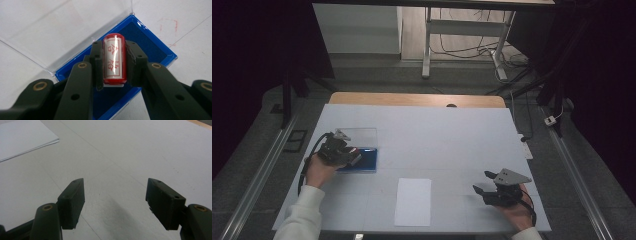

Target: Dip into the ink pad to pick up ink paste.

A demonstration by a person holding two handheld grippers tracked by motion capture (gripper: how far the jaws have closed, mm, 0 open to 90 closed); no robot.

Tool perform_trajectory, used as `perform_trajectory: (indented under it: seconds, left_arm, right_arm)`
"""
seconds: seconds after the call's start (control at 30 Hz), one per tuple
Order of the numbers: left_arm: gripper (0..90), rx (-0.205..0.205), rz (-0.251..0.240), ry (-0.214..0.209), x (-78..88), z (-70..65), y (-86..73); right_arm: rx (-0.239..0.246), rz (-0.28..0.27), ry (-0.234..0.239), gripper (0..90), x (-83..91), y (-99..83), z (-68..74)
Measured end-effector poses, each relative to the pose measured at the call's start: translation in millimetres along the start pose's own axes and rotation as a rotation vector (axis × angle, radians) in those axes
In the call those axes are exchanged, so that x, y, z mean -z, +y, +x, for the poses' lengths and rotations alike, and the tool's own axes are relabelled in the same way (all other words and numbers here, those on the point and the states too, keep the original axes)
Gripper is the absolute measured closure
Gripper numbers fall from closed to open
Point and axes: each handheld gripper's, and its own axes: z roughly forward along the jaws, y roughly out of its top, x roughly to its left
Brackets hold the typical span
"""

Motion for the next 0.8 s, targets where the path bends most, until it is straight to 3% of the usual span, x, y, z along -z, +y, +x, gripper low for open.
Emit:
perform_trajectory:
  seconds: [0.5, 0.6, 0.8]
  left_arm:
    - [70.6, -0.021, 0.045, 0.031, -1.1, -5.0, 5.5]
    - [70.8, -0.028, 0.065, 0.054, -4.7, -9.5, 6.0]
    - [70.9, -0.035, 0.058, 0.066, -5.6, -11.1, 4.4]
  right_arm:
    - [0.001, 0.000, 0.003, 31.3, -0.9, -0.1, 0.8]
    - [0.004, 0.003, 0.004, 31.3, -1.4, 0.7, 1.1]
    - [0.008, 0.010, 0.008, 31.3, -2.1, 1.9, 3.6]
